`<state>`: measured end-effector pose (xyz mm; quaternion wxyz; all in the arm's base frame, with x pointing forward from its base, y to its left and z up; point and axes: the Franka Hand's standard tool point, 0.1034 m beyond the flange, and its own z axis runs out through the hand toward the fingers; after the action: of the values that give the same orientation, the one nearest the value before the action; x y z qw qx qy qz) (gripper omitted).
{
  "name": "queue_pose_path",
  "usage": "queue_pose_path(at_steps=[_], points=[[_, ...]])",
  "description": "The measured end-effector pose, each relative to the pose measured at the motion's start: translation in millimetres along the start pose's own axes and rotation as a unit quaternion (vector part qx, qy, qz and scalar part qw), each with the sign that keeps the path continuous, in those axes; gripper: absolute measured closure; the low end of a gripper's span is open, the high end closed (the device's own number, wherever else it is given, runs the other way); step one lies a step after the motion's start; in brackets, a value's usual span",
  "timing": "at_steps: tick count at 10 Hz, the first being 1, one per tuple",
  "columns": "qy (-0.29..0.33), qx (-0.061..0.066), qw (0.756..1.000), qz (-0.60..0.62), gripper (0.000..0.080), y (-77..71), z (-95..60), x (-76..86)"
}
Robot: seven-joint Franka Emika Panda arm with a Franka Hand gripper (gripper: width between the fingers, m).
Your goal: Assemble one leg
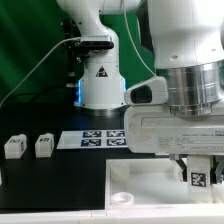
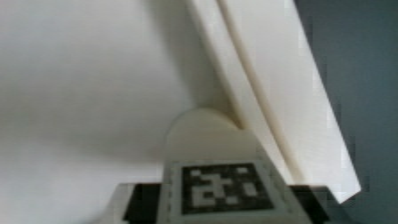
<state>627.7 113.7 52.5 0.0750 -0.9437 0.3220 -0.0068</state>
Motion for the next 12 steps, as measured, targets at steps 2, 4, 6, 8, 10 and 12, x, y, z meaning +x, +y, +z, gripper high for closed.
queue_pose_path(at_steps=[2, 4, 6, 8, 10, 12], points=[[-0.014, 0.002, 0.989, 0.15, 0.0529, -1.3, -0.3, -0.5], [-0.015, 0.005, 0.961, 0.275, 0.0529, -4.9, 2.1, -3.2], [-0.019, 0.014, 0.908, 0.417, 0.0529, -6.3, 2.5, -2.2], [-0.019, 0.024, 0.844, 0.536, 0.0529, -7.2, 3.1, -1.7], [-0.015, 0.023, 0.831, 0.556, 0.0529, -7.1, 2.8, -1.3], [-0.015, 0.022, 0.836, 0.549, 0.0529, -6.9, 3.5, -1.8]])
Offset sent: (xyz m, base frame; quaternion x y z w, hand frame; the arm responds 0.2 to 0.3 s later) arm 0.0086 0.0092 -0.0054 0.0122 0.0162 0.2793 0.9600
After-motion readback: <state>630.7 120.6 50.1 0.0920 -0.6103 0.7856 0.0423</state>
